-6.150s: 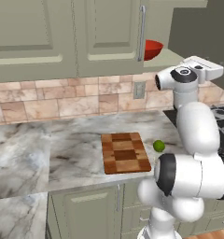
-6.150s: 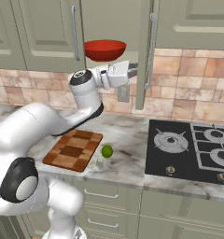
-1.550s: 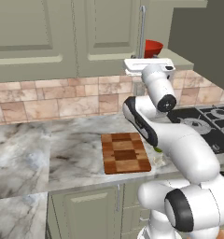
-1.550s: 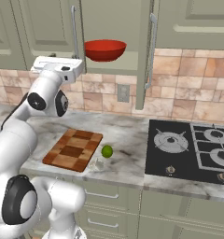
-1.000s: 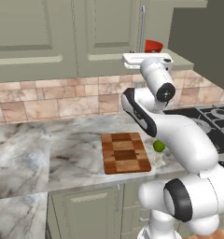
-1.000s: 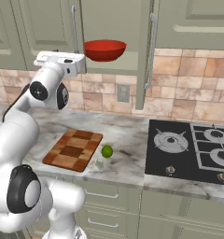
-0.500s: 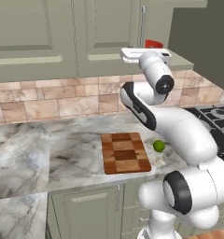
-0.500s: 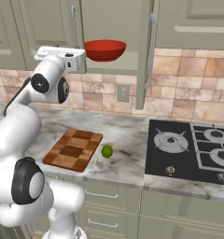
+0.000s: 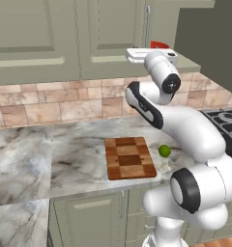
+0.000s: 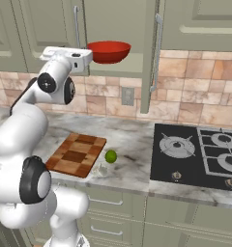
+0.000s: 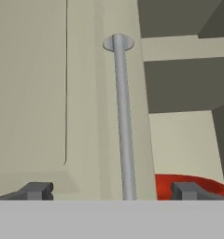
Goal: Open the cabinet. Place the bowl and condiment on the counter. Then place the lime and garlic on the cutting board.
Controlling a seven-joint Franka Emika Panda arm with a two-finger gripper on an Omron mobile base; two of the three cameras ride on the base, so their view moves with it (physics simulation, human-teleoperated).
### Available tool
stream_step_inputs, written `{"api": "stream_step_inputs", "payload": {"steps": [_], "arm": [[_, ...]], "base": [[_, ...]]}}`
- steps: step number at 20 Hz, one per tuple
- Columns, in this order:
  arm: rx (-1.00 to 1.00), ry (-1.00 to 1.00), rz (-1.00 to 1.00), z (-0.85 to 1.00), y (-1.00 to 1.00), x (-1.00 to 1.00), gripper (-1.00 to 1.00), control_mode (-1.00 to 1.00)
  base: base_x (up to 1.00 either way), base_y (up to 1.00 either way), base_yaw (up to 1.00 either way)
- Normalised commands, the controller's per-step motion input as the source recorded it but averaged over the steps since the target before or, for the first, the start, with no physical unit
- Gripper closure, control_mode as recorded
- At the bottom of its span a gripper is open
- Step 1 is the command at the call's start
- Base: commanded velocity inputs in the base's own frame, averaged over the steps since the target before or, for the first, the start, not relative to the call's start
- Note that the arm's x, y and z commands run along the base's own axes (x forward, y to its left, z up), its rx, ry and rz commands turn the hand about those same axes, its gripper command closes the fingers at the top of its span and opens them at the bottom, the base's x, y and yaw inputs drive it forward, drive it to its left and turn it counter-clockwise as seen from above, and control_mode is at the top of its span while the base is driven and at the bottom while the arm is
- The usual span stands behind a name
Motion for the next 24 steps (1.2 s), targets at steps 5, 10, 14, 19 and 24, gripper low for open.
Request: {"api": "stream_step_inputs", "payload": {"steps": [5, 10, 14, 19, 24], "arm": [[0.0, 0.0, 0.01, -0.02, 0.0, 0.18, -1.0, -1.0], [0.0, 0.0, 0.01, -0.05, 0.0, 0.19, -1.0, -1.0], [0.0, 0.0, 0.01, -0.09, 0.03, 0.2, -1.0, -1.0], [0.0, 0.0, 0.0, -0.06, 0.04, 0.21, -1.0, -1.0], [0.0, 0.0, 0.0, -0.01, 0.03, 0.16, -1.0, -1.0]], "base": [[0.0, 0.0, 0.0], [0.0, 0.0, 0.0], [0.0, 0.0, 0.0], [0.0, 0.0, 0.0], [0.0, 0.0, 0.0]]}}
